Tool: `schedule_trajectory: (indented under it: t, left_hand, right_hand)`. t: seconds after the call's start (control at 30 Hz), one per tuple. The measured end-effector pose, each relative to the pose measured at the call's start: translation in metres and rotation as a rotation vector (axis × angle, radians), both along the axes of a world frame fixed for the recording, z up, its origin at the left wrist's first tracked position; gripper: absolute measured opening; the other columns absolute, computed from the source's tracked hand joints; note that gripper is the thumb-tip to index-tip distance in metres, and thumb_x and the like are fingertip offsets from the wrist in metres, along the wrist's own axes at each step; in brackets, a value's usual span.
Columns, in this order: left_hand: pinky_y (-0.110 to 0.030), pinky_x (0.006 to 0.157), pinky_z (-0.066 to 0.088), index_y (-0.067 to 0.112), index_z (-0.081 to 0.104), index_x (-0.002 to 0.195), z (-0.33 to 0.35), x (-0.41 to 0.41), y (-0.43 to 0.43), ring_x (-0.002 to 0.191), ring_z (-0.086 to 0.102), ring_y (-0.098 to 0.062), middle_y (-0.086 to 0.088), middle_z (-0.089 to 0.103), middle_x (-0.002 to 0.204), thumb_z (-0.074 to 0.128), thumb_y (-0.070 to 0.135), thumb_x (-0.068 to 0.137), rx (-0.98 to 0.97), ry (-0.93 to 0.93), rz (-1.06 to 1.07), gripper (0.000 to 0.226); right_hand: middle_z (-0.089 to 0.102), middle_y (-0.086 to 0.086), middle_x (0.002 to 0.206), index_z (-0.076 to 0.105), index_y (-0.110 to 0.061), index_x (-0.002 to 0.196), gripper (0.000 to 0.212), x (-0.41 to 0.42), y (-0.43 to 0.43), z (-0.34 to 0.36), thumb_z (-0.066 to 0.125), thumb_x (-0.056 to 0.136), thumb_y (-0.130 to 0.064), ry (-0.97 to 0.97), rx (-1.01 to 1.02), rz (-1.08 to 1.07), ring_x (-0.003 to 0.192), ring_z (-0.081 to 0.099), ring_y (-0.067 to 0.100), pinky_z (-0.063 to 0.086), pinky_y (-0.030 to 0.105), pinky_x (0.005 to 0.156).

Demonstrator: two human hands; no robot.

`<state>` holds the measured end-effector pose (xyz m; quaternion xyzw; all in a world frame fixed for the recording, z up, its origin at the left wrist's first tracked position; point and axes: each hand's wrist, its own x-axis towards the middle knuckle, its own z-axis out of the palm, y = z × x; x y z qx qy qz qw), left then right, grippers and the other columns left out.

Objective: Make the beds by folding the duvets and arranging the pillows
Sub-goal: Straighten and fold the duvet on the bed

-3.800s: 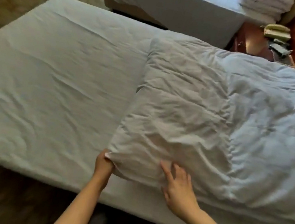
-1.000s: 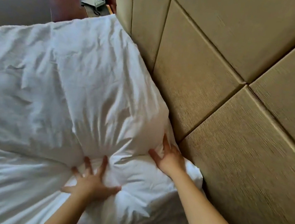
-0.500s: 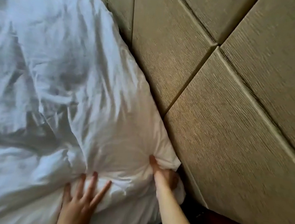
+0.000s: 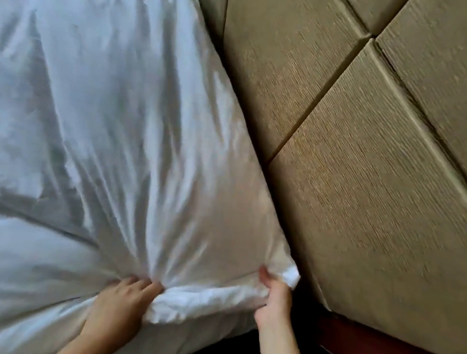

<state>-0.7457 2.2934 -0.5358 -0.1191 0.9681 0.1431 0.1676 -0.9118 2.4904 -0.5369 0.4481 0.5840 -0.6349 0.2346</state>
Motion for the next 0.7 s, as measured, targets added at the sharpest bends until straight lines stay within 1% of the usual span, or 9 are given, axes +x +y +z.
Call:
schedule_trajectory:
  t: [0.1,0.2,0.27,0.33,0.4,0.47,0.53,0.6,0.7]
  left_hand:
    - [-0.028,0.042,0.051,0.026,0.054,0.086,-0.016,-0.019,0.004,0.063,0.066,-0.019,0.002,0.063,0.077,0.086,0.028,0.014,-0.019,-0.278,-0.061,0.079]
    - [-0.034,0.091,0.047,0.020,0.047,0.120,0.008,-0.039,0.001,0.115,0.052,-0.028,-0.006,0.050,0.123,0.075,0.036,0.064,0.144,-0.440,-0.032,0.065]
    - [-0.027,0.098,0.041,0.031,0.050,0.111,0.024,-0.044,-0.015,0.118,0.049,-0.022,0.003,0.052,0.118,0.066,0.047,0.074,0.476,-0.440,0.099,0.043]
    - [-0.026,0.093,0.045,0.036,0.054,0.093,0.041,-0.044,-0.031,0.105,0.058,-0.017,0.017,0.055,0.096,0.053,0.058,0.072,0.678,-0.190,0.238,0.030]
    - [-0.033,0.094,0.047,0.037,0.051,0.107,0.035,-0.046,-0.046,0.106,0.058,-0.023,0.012,0.053,0.105,0.047,0.054,0.070,0.357,0.321,0.327,0.041]
    - [-0.051,0.103,0.033,0.038,0.033,0.137,0.038,-0.050,-0.057,0.130,0.039,-0.030,-0.005,0.040,0.140,0.051,0.059,0.066,-0.042,0.438,0.475,0.076]
    - [-0.070,0.101,0.017,0.046,-0.007,0.145,0.039,-0.059,-0.065,0.145,0.005,-0.034,-0.013,0.003,0.158,0.060,0.070,0.059,-0.102,0.150,0.474,0.112]
    - [-0.074,0.102,0.010,0.051,-0.028,0.136,0.029,-0.063,-0.068,0.143,-0.018,-0.034,-0.007,-0.026,0.155,0.065,0.072,0.060,-0.031,-0.193,0.359,0.121]
    - [-0.056,0.110,0.023,0.047,0.012,0.145,0.049,-0.090,-0.087,0.144,0.010,-0.031,-0.009,0.003,0.158,0.062,0.062,0.072,0.026,-0.239,0.354,0.090]
  right_hand:
    - [0.060,0.023,0.116,0.057,-0.002,0.109,0.050,0.003,-0.020,-0.005,0.080,0.068,-0.020,-0.042,0.089,0.031,0.087,0.059,0.028,0.052,0.040,0.079]
    - [0.043,0.031,0.133,0.040,0.004,0.128,0.050,-0.012,-0.052,0.035,0.056,0.081,-0.002,-0.106,0.636,0.003,0.120,0.045,0.044,0.039,0.049,0.098]
    - [0.038,0.032,0.136,0.030,-0.001,0.132,0.067,-0.009,-0.086,0.062,0.063,0.074,0.004,0.316,0.899,0.227,0.129,0.034,0.048,0.026,0.053,0.106]
    - [0.034,0.031,0.139,0.029,-0.007,0.133,0.069,0.001,-0.126,0.085,0.063,0.072,-0.001,0.947,0.937,0.503,0.131,0.029,0.048,0.021,0.055,0.108]
    - [0.028,0.023,0.145,0.037,-0.015,0.134,0.058,-0.002,-0.172,0.114,0.051,0.078,-0.013,1.413,0.877,0.702,0.136,0.021,0.041,0.013,0.047,0.113]
    - [0.023,0.015,0.150,0.038,-0.024,0.139,0.054,-0.032,-0.202,0.117,0.045,0.086,-0.022,1.634,0.870,0.916,0.141,0.015,0.036,0.007,0.044,0.114]
    - [0.017,0.010,0.156,0.029,-0.031,0.146,0.053,-0.069,-0.205,0.078,0.038,0.094,-0.035,1.467,1.046,1.367,0.144,0.011,0.032,0.002,0.040,0.115]
    - [0.006,0.007,0.159,0.012,-0.031,0.150,0.057,-0.096,-0.192,0.039,0.030,0.098,-0.045,0.960,1.114,1.824,0.147,0.003,0.025,-0.005,0.034,0.116]
    - [0.022,0.012,0.154,0.023,-0.020,0.149,0.059,-0.111,-0.213,0.055,0.039,0.095,-0.039,0.672,1.157,1.896,0.143,0.018,0.030,0.011,0.039,0.116]
